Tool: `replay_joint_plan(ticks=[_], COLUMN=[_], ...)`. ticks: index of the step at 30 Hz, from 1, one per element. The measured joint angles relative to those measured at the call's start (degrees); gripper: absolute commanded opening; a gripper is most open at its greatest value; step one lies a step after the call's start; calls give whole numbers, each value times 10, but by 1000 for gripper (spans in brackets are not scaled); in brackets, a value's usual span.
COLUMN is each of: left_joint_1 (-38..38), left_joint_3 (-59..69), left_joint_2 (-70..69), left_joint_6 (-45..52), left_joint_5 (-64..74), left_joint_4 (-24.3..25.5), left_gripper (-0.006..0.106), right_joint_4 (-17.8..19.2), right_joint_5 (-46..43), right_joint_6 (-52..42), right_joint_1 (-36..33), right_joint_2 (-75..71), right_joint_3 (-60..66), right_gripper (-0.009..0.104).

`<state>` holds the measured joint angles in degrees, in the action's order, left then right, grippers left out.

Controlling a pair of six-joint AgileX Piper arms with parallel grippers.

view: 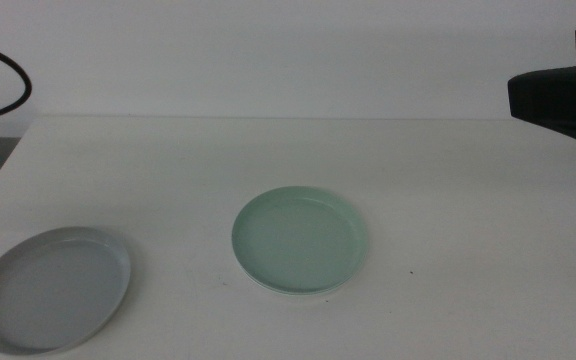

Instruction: Stack the three bowls on top of each other.

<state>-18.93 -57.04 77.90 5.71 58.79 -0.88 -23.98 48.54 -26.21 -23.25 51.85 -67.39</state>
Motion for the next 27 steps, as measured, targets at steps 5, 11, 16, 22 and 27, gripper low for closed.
replay_joint_plan(ticks=[5, 11, 16, 22, 27], left_joint_1=[-59, -73, -67, -39, -30], left_joint_3=[-15, -60, -84, -86, -86], left_joint_2=[85, 180, 239, 292, 308], left_joint_6=[93, 121, 140, 153, 153], left_joint_5=[-40, -53, -55, -74, -87], left_joint_4=[-63, -67, -78, -86, -86], left_gripper=[94, 94, 88, 67, 34], right_joint_4=[0, 0, -1, -1, -1], right_joint_5=[0, 0, 0, 0, 0], right_joint_6=[0, 0, 0, 0, 0], right_joint_1=[0, 0, 0, 0, 0], right_joint_2=[0, 0, 0, 0, 0], right_joint_3=[0, 0, 0, 0, 0], right_gripper=[93, 93, 93, 93, 93])
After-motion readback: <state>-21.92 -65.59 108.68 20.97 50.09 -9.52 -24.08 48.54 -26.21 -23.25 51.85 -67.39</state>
